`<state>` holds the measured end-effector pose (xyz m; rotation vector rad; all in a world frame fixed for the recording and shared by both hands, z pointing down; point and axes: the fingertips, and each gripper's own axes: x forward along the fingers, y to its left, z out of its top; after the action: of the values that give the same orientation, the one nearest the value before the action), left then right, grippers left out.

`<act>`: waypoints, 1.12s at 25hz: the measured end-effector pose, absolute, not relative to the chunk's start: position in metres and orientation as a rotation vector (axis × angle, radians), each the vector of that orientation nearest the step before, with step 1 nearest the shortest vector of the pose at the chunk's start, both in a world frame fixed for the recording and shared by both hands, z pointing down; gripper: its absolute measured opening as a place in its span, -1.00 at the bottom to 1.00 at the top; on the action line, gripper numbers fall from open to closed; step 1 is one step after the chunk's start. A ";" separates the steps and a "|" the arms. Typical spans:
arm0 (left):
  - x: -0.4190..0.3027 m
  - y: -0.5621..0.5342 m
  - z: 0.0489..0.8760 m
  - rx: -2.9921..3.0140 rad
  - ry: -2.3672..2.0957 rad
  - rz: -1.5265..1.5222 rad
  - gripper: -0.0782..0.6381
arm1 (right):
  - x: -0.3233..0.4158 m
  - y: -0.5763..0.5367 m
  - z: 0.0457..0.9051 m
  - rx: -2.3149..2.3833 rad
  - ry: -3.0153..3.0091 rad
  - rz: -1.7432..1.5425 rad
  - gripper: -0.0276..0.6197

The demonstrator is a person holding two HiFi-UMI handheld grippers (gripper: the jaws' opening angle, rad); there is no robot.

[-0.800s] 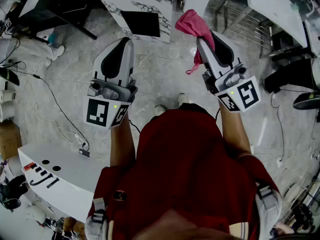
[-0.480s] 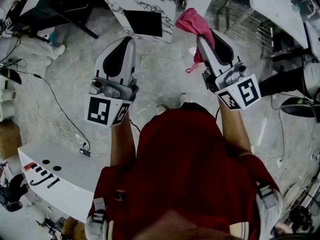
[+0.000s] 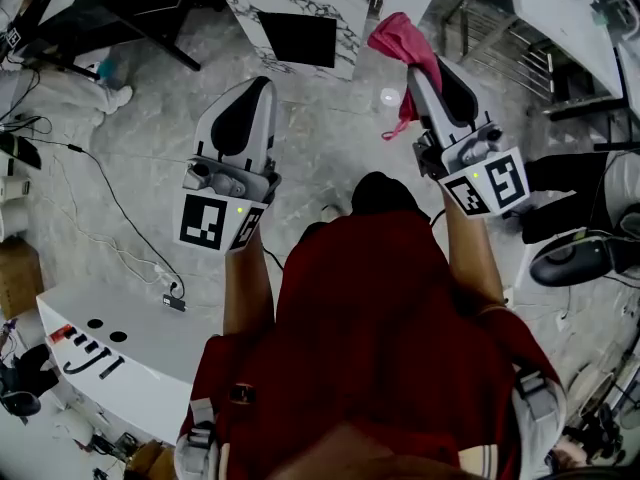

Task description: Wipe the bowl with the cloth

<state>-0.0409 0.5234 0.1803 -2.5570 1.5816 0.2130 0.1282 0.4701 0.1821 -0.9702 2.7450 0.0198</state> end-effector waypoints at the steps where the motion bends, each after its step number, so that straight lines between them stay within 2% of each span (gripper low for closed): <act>1: -0.044 0.523 0.182 -2.559 1.583 0.211 -0.76 | 0.126 0.468 0.183 -0.977 2.742 0.017 -0.64; 14: -0.067 0.440 0.195 -2.542 1.597 0.169 -0.76 | 0.105 0.378 0.191 -0.977 2.738 0.084 -0.64; 28: -0.065 0.229 0.205 -2.556 1.628 0.035 -0.76 | 0.105 0.167 0.190 -0.953 2.757 0.095 -0.64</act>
<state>-0.0649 0.2287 0.2046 -2.5560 1.6277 0.0347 0.1051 0.1666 0.1899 -0.9534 2.7565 0.0954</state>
